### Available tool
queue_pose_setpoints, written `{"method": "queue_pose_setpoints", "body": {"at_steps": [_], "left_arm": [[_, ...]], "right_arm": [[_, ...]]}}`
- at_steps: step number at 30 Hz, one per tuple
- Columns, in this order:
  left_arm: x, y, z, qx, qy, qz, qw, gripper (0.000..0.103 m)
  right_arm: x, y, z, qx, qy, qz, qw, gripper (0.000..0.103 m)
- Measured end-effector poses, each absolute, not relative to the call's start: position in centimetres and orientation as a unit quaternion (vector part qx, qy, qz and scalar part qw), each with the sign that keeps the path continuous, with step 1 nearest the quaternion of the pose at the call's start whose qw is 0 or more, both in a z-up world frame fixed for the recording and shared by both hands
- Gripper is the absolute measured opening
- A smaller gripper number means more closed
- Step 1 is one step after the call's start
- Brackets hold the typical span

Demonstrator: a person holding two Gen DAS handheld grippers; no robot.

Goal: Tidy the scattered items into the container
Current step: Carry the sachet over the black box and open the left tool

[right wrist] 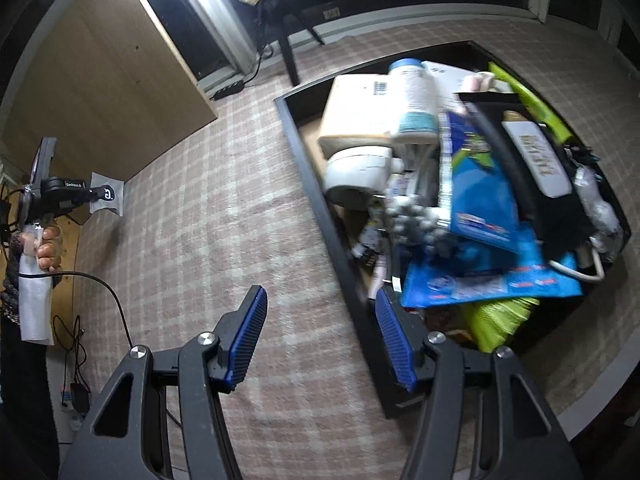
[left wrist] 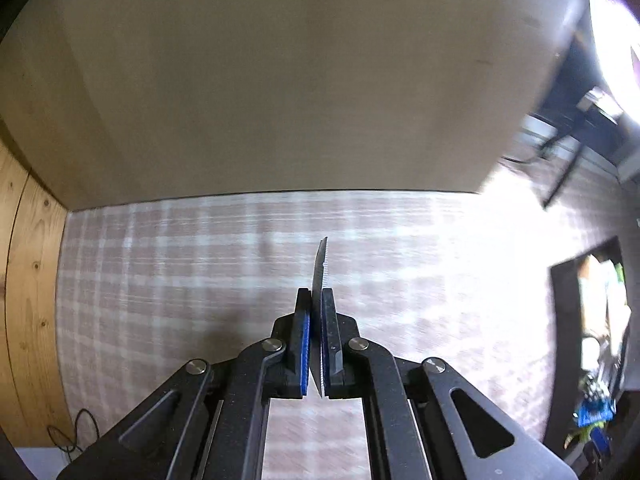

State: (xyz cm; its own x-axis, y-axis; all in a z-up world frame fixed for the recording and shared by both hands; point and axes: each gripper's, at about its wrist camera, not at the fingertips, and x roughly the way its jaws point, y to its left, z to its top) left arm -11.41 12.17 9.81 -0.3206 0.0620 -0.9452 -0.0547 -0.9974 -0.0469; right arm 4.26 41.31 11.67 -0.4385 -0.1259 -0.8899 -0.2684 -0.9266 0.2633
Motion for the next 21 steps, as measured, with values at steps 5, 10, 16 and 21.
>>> {"method": "queue_pose_setpoints", "body": {"at_steps": [5, 10, 16, 21], "left_arm": [[-10.7, 20.8, 13.5, -0.562, 0.025, 0.820, 0.101, 0.003], [-11.1, 30.5, 17.1, -0.542, 0.052, 0.819, 0.179, 0.003], [-10.4, 37.5, 18.1, -0.525, 0.090, 0.807, 0.253, 0.004], [-7.8, 44.9, 19.1, -0.522, 0.109, 0.795, 0.290, 0.004]], "right_arm": [[7.0, 44.1, 11.7, -0.519, 0.205, 0.828, 0.057, 0.056], [10.0, 47.4, 11.6, -0.513, 0.216, 0.827, 0.074, 0.056], [14.1, 51.8, 12.0, -0.505, 0.226, 0.827, 0.105, 0.056], [18.2, 56.2, 12.3, -0.498, 0.233, 0.824, 0.138, 0.056]]}}
